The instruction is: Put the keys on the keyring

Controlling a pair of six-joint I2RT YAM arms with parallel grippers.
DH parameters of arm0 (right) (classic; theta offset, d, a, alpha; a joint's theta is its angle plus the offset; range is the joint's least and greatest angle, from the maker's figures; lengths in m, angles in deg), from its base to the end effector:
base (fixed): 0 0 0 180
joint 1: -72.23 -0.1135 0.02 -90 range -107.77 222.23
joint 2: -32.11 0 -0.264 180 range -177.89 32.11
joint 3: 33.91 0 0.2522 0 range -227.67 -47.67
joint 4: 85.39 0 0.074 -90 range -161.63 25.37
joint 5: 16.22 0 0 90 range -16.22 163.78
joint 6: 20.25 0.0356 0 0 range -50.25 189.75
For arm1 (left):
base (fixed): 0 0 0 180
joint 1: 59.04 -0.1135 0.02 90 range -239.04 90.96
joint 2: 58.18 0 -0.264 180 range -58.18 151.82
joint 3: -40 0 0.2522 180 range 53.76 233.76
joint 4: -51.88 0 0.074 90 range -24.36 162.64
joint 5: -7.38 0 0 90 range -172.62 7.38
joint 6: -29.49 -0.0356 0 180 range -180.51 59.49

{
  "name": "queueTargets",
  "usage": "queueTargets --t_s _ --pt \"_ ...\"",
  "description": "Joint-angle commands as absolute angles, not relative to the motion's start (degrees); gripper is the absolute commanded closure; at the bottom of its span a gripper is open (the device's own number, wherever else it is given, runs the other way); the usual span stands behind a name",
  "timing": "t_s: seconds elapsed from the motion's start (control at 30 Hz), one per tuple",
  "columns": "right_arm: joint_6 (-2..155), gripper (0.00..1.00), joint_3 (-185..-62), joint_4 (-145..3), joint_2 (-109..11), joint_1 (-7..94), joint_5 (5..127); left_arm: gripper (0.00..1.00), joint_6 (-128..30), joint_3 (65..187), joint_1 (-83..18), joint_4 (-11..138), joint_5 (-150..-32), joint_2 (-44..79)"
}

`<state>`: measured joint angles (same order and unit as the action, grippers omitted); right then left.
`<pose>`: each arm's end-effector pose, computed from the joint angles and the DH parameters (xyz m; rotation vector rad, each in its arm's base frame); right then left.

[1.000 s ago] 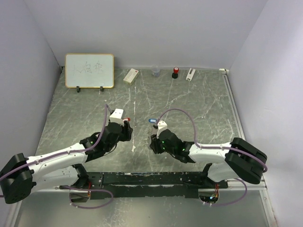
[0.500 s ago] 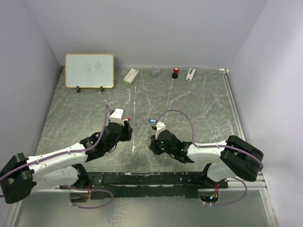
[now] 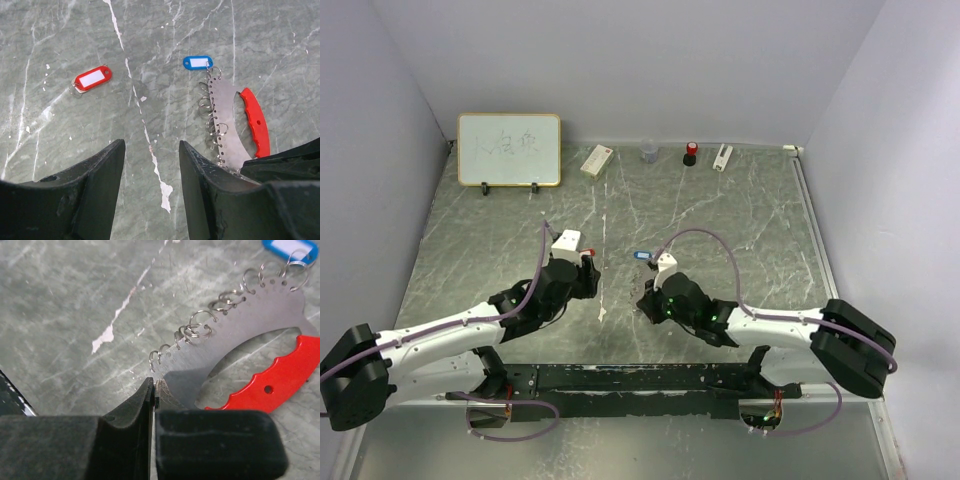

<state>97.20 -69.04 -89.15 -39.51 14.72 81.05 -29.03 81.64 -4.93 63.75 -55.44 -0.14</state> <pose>0.1281 0.1928 0.1549 -0.5027 2.1698 0.7165 0.1394 -0.1649 0.2162 0.1099 2.0332 -0.4608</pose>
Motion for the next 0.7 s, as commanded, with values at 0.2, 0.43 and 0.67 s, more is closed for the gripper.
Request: queueTargets --t_s 0.2,0.43,0.67 --pt "102.68 1.00 -74.25 -91.92 -31.37 18.51 85.22 0.43 -32.83 81.99 -4.96 57.32 -56.17 -9.11" --pt "100.30 1.00 -78.57 -100.09 -31.68 21.70 81.27 0.44 -36.50 81.42 -4.99 52.69 -60.82 -13.10" --pt "92.00 1.00 -82.21 -103.29 -33.66 21.70 80.78 0.44 -38.90 82.23 -4.99 49.28 -62.49 -11.29"
